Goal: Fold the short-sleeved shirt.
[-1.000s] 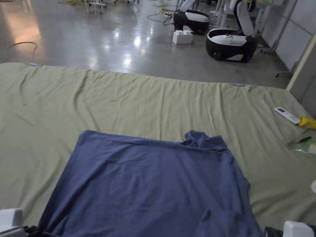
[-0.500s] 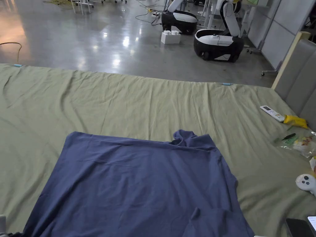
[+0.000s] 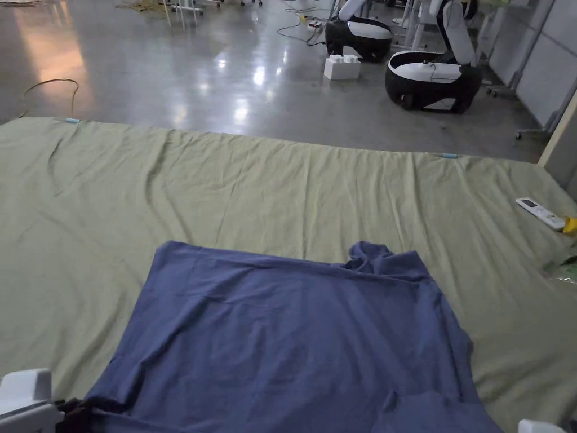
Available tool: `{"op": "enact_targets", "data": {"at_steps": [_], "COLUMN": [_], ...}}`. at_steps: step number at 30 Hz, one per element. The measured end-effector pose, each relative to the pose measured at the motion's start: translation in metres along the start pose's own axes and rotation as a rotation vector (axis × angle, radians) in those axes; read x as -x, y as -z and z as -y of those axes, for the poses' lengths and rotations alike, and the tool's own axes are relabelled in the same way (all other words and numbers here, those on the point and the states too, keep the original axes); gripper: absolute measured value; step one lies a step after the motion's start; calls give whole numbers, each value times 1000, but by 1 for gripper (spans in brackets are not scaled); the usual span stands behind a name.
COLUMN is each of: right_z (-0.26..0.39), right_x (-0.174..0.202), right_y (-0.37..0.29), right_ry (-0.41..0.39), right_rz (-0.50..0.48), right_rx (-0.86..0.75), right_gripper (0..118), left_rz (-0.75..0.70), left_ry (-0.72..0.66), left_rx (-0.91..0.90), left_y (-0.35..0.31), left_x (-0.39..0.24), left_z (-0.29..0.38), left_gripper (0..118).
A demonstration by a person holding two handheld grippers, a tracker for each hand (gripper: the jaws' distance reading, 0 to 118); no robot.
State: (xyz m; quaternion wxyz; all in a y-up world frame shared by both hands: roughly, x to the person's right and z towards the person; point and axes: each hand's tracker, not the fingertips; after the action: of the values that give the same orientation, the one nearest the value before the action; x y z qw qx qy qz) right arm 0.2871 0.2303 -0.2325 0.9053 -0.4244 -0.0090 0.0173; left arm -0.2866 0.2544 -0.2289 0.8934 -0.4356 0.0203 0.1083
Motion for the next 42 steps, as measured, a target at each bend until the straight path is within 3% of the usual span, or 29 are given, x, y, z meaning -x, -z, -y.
{"op": "enact_targets", "data": {"at_steps": [8, 19, 26, 33, 35, 38, 42], "right_z": [-64, -137, -169, -162, -160, -156, -148], "right_x": [2, -2, 3, 5, 6, 9, 18], "right_y": [8, 89, 138, 172, 166, 146, 111], "right_ry": [-4, 49, -20, -58, -57, -58, -51], "right_rz": [15, 12, 27, 60, 65, 58, 55], "right_rx": [-89, -85, -37, 31, 11, -71, -212], "right_gripper": [6, 6, 6, 9, 27, 58, 75], "left_rz": [16, -21, -50, -63, -64, -35, -13], "left_ry": [-8, 9, 24, 62, 71, 48, 25], "left_rx": [-70, -48, 2, 55, 56, 24, -30], "left_y": [18, 90, 128, 155, 154, 141, 117], "left_x": [-6, -12, -16, -27, -29, -29, -33], "left_z": [-61, -131, -146, -151, -152, -152, -150], "left_gripper": [6, 6, 6, 6, 10, 35, 43]}}
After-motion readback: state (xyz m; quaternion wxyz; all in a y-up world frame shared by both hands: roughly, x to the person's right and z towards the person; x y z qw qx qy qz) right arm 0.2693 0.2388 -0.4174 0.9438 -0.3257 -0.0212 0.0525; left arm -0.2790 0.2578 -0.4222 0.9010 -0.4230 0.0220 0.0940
